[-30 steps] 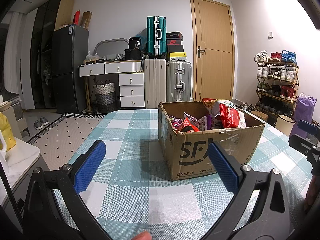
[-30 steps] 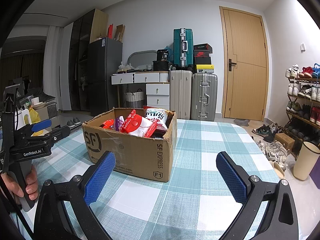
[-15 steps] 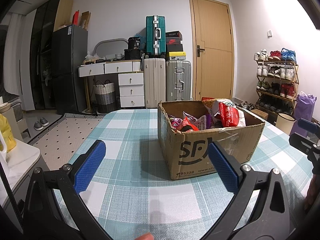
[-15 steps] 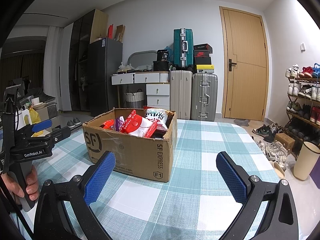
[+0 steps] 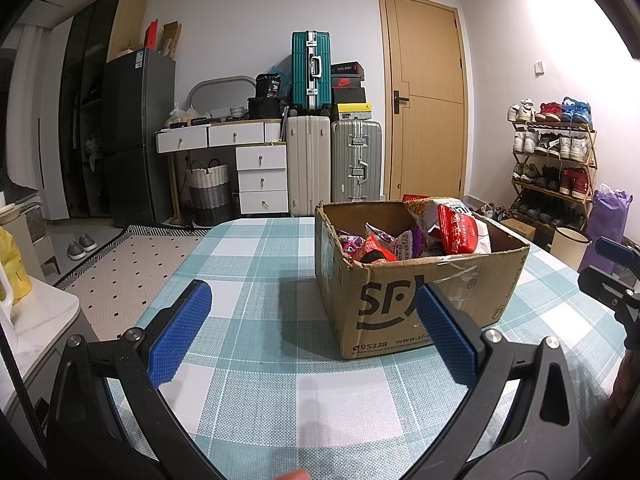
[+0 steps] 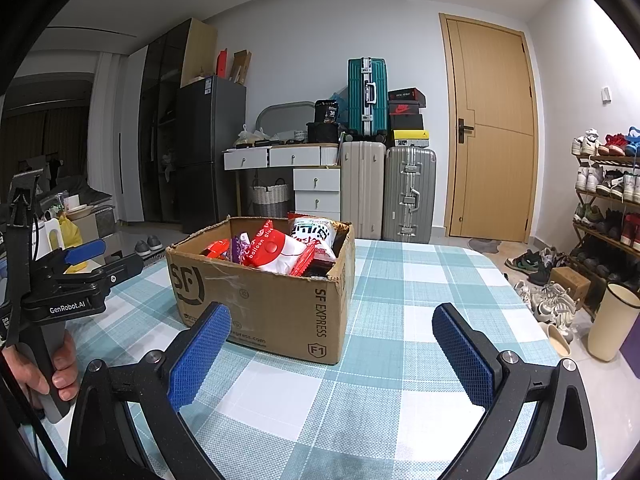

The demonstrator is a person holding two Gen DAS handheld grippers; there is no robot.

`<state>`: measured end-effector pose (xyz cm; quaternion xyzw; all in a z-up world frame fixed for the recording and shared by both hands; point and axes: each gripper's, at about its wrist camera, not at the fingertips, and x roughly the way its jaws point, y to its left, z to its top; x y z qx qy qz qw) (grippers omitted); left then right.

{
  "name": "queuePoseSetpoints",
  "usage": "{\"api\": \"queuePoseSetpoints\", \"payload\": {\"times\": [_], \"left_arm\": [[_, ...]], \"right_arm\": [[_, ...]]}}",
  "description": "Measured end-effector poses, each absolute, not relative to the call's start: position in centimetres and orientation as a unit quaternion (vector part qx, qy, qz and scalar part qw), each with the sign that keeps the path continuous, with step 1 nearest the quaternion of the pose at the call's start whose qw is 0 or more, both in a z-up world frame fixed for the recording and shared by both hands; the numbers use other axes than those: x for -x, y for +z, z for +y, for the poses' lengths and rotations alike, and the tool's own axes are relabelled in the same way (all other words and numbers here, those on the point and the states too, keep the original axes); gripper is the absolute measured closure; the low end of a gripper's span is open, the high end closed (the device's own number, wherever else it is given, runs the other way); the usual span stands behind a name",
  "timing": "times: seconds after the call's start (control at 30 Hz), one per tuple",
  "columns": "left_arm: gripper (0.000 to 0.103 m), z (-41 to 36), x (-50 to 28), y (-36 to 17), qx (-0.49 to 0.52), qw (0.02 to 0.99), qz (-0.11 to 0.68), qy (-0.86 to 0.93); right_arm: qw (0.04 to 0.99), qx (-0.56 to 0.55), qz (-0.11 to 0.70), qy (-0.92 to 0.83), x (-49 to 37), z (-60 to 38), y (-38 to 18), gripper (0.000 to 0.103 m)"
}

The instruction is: Organize snacks

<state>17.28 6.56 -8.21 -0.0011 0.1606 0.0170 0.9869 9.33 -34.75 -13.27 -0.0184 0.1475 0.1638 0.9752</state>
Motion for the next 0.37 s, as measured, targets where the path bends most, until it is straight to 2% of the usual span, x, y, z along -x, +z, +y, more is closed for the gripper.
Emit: {"api": "queuePoseSetpoints", "payload": {"times": [0.37], "left_arm": [[0.001, 6.74, -17.20, -8.31, 0.005, 0.987, 0.157, 0.012]], "right_arm": [[0.975, 0.018, 0.147, 0.164, -9.35, -34.80, -13.24, 0.000]]}}
